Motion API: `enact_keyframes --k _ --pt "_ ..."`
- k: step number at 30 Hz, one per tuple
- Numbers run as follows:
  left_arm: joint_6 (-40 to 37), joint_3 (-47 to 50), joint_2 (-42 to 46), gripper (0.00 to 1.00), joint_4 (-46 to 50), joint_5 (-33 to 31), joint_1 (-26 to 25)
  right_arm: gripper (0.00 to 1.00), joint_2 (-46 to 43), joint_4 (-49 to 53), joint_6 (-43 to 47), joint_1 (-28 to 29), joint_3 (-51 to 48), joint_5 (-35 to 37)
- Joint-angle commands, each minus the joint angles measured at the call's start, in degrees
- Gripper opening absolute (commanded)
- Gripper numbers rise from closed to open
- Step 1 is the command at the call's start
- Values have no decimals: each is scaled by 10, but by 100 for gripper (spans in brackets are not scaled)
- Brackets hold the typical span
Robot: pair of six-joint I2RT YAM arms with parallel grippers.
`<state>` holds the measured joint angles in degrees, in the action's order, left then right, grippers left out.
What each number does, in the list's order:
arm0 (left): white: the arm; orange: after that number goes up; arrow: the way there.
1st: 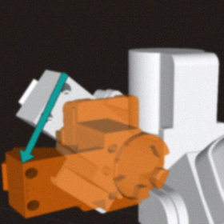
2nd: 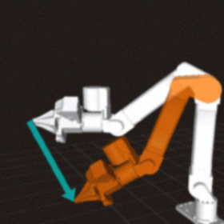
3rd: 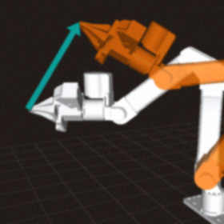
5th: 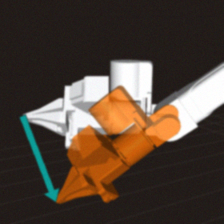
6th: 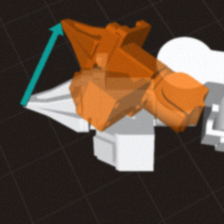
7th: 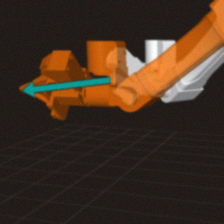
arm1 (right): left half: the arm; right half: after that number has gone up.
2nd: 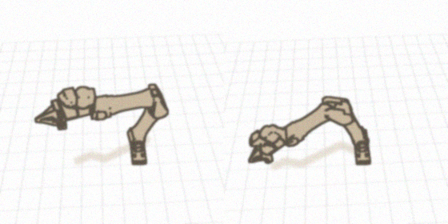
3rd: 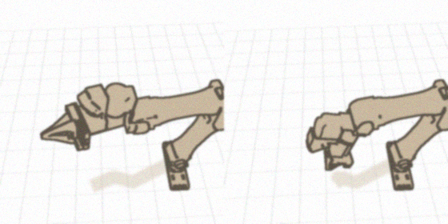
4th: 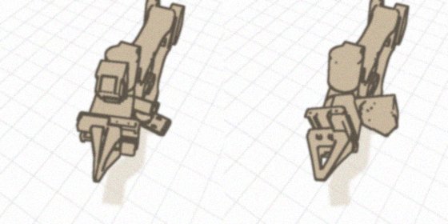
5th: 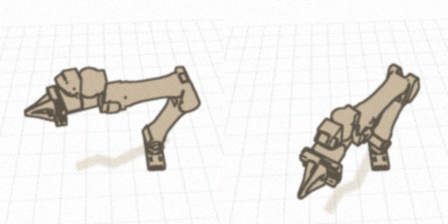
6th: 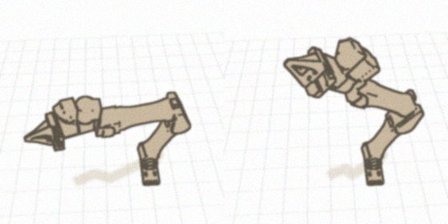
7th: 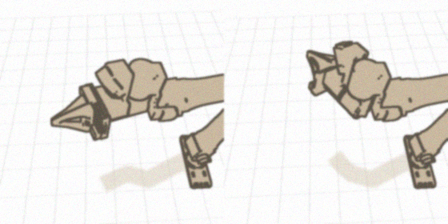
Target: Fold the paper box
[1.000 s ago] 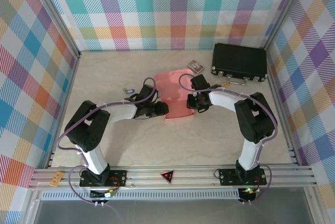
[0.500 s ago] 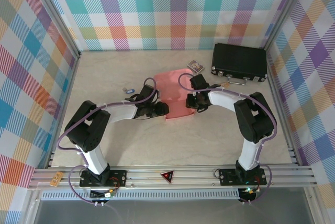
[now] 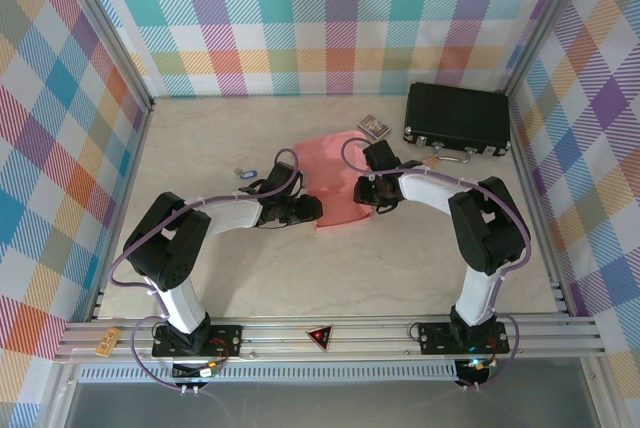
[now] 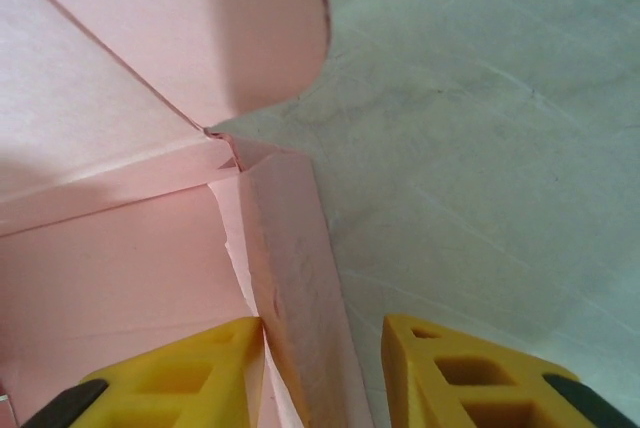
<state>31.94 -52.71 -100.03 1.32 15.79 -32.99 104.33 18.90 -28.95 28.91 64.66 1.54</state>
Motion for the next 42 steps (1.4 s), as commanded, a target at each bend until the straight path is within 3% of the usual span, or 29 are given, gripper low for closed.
enact_keyframes --k 1,6,14,24,42 --pt "-5 -1 -7 37 11 -1 -6 36 -13 -8 -11 -1 16 7" --pt "-5 -2 -10 37 9 1 -6 34 4 -7 -12 -3 24 11" --pt "-6 -2 -11 37 10 4 -6 21 29 0 -5 -4 40 24" --pt "-5 1 -13 37 8 2 -6 18 40 16 17 -3 42 34" --pt "3 3 -10 38 -10 9 -6 15 58 76 91 22 73 125"
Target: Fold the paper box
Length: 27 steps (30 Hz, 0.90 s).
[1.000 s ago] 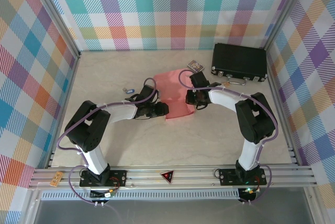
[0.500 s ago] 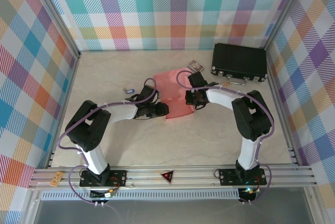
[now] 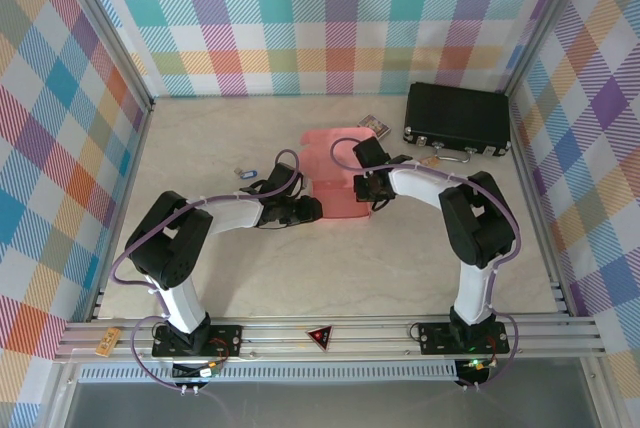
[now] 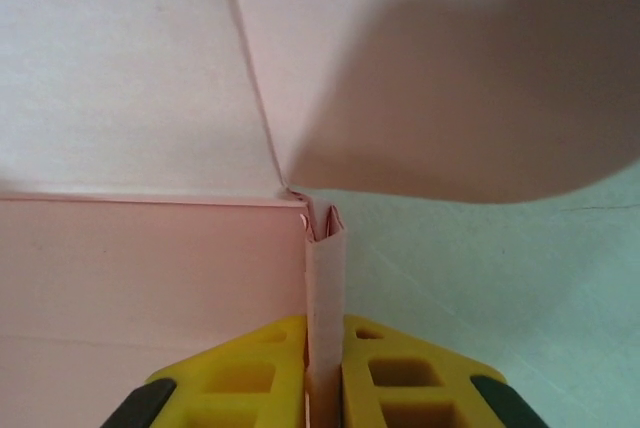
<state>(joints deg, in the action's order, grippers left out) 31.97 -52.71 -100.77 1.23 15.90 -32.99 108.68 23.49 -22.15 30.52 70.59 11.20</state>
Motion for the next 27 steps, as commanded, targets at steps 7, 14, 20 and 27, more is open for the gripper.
enact_keyframes --k 7,14,20,27 --pt "-3 -22 22 47 5 -6 -6 12 25 47 40 16 30 58" --pt "4 -32 26 54 -1 -32 3 12 40 61 54 27 47 83" --pt "3 -56 -8 52 -10 0 4 12 57 76 61 38 61 114" --pt "10 -77 -36 48 25 -30 3 13 70 87 63 43 69 129"
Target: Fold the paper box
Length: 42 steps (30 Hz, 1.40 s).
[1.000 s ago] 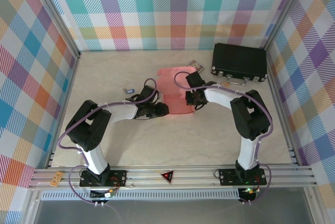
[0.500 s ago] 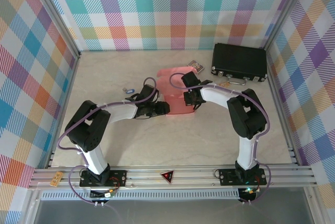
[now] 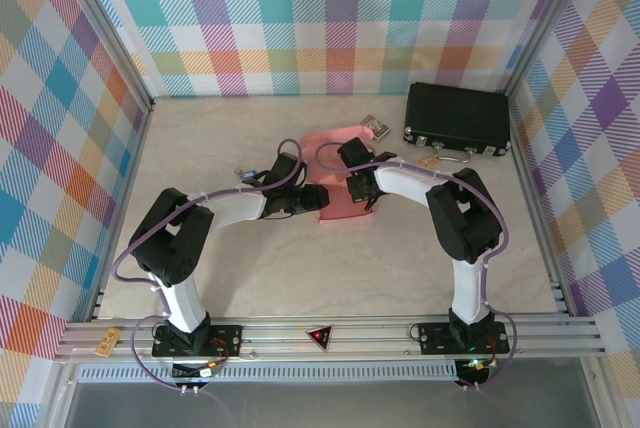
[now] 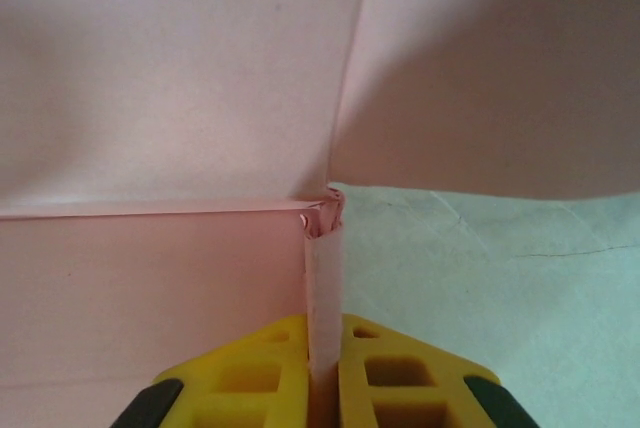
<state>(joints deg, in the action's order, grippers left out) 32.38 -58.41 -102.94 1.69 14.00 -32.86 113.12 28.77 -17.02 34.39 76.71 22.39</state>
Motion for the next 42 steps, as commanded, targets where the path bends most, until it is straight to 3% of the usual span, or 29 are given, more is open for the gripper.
enact_keyframes --k 1,20,25,31,42 --pt "8 -21 -17 47 21 -15 2 13 28 36 12 4 9 19" --pt "11 -19 -21 42 39 -37 2 14 53 58 12 5 28 37" --pt "11 -19 -15 42 35 -22 2 20 30 57 4 5 28 19" --pt "10 -24 -12 43 34 -10 2 34 -1 69 -16 5 34 -9" --pt "8 -23 -13 42 37 -6 -4 45 -44 83 -29 5 24 -27"
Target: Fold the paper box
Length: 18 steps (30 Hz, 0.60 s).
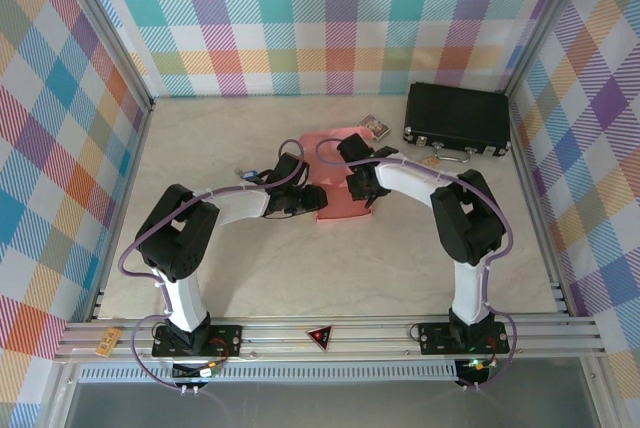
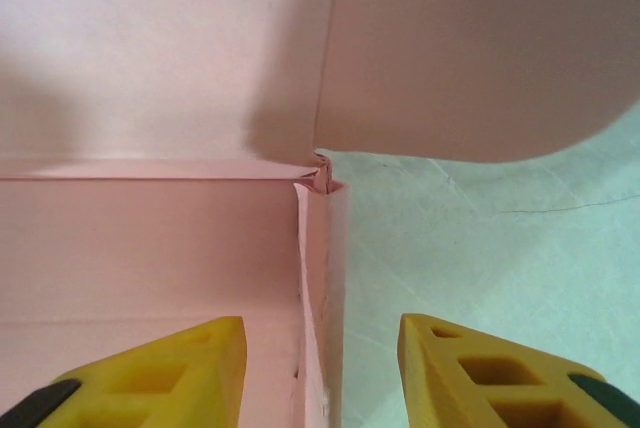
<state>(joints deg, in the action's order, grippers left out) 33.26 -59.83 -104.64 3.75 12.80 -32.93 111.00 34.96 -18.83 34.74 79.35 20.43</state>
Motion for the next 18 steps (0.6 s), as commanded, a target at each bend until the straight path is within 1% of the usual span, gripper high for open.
enact_keyframes --k 1,6,10,18 --pt "-1 -9 5 42 17 6 -4 44 -26 26 -13 1 -3 -10" --pt "-2 -5 8 43 15 6 -6 40 -54 32 -23 1 -29 -33" --pt "-2 -6 8 43 17 6 -6 33 -66 38 -25 2 -51 -49" --pt "-2 -6 5 42 15 6 -6 27 -66 32 -26 1 -77 -61"
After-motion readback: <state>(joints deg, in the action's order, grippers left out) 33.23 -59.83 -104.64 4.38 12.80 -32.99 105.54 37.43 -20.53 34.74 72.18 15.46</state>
